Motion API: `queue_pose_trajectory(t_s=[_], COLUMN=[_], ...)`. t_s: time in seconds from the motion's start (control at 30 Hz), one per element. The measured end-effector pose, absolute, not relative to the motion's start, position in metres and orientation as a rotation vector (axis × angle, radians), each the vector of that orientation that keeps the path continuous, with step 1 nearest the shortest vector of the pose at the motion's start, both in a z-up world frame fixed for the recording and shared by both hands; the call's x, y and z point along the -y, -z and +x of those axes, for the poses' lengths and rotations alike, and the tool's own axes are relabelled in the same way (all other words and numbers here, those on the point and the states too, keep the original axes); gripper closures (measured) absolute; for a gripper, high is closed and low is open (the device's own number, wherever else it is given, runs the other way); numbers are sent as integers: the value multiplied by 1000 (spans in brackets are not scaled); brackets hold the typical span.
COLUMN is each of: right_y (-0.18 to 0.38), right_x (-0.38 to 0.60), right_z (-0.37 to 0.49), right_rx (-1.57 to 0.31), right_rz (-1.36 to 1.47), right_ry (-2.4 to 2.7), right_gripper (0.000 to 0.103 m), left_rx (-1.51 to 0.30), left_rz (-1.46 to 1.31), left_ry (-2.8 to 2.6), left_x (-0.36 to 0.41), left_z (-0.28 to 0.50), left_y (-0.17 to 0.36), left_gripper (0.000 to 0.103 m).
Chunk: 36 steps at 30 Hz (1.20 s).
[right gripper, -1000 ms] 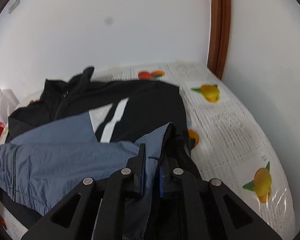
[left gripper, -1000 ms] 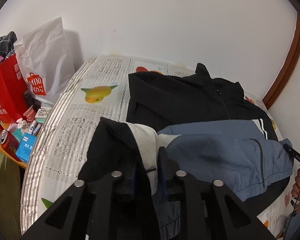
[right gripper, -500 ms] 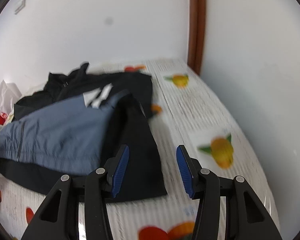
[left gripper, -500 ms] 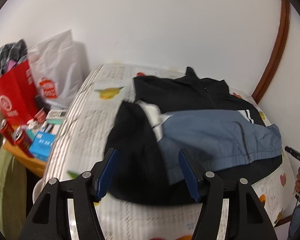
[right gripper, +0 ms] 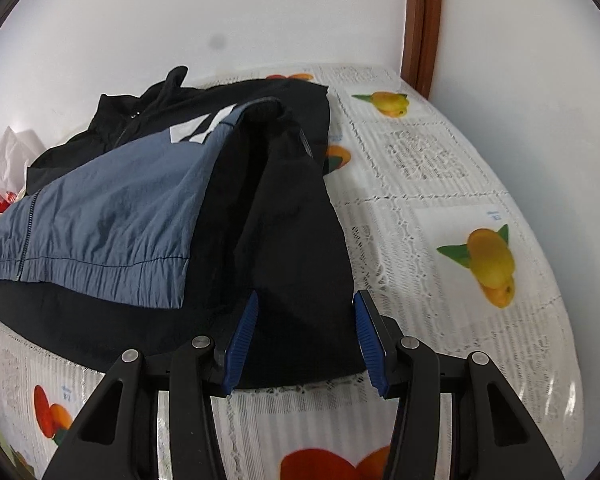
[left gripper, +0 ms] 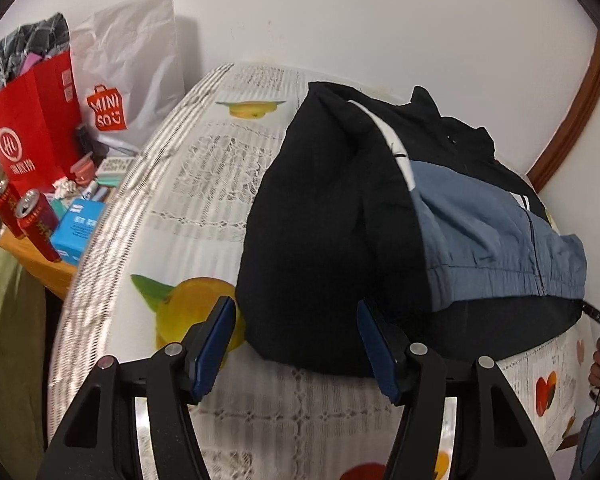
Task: Fold large clothes
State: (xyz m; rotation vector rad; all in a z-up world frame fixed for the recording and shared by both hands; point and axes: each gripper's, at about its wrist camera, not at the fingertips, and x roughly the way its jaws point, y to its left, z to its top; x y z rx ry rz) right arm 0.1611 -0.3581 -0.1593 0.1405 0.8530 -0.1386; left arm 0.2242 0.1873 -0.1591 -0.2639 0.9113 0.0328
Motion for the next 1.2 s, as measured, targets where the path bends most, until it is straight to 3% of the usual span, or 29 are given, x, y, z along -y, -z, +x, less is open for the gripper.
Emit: queue_pose_trajectory(t_s=[0.07, 0.17, 0.23, 0.33, 0.73, 1.0, 1.1, 1.17, 1.2], right_y=[162, 160, 157, 153, 151, 153, 134, 123, 119], right_x=[358, 350, 347, 348, 342, 347, 336, 325, 317], right_z=[163, 161, 158, 150, 89, 62, 56, 56, 58], right_rx=[-857, -852, -844, -836, -841, -864, -809, -780, -764], right_rz=[156, 103, 79, 106, 79, 44, 18, 14, 13], right_ry=[128, 137, 145, 134, 86, 178, 164, 130, 105], right_gripper=[62, 81, 93, 96, 96, 95, 87, 79, 71], left_rx=[-916, -914, -910, -896, -935, -932, -896, -867, -853], left_rz=[-291, -311, -309, -304, -273, -276, -261, -257, -255], left_ry=[-31, -49, -43, -40, -43, -54, -37, -9, 6], left_x=[-187, -186, -185, -184, -184, -188, -185, -180, -176], left_z=[226, 223, 217, 204, 134, 115, 110, 108, 108], left_y=[163, 164, 161, 155, 151, 142, 130, 122, 119], left_gripper=[66, 88, 92, 94, 94, 87, 78, 65, 63])
